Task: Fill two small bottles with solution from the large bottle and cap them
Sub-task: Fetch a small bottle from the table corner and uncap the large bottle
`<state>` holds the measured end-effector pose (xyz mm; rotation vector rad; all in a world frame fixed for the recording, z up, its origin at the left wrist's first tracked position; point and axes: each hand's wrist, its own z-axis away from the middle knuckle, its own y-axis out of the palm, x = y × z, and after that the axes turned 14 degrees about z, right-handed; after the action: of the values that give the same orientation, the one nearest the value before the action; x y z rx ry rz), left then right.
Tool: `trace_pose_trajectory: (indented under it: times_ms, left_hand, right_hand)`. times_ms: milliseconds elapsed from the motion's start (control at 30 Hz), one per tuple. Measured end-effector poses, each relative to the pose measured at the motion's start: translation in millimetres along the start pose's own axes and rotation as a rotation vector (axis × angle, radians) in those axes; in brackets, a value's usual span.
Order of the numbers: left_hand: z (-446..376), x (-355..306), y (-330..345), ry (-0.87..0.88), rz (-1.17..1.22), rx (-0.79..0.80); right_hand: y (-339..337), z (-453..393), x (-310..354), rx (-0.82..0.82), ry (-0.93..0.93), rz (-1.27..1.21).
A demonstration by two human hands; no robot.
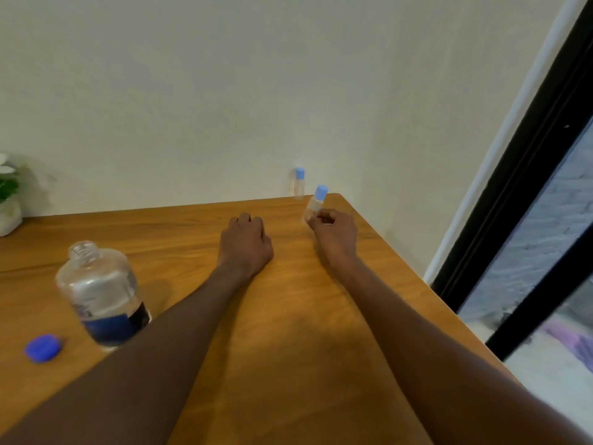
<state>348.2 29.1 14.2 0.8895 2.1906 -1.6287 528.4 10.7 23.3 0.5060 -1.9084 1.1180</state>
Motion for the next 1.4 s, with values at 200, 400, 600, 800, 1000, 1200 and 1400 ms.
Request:
trace_pose_trajectory:
  times_ms: [200, 400, 600, 800, 1000, 1200, 1400]
  left_hand:
    - [101, -2, -30, 0.014, 0.058, -0.025]
    - [183, 21, -66, 0.058, 0.136, -0.002]
    - [212, 31, -81, 0.027, 0.078, -0.067]
    - [212, 31, -81, -0.026, 0.047, -0.081]
    - [210, 32, -78, -0.053, 0.059, -0.096]
    - [210, 32, -79, -0.08, 0.062, -0.101]
    - [207, 33, -78, -0.1, 0.033, -0.064]
  right_hand:
    - [-12, 88, 19, 0.109, -0.057, 0.003]
    - [-8, 151, 35, 0.156, -0.124, 0.076]
    - [17, 188, 55, 0.223, -0.132, 0.091]
    - [28, 195, 53, 0.247, -0.16, 0.208]
    - [28, 196, 51, 0.245, -0.19, 0.231]
    - [29, 197, 51, 0.248, -0.236, 0.287]
    - [30, 197, 52, 0.251, -0.259, 0.347]
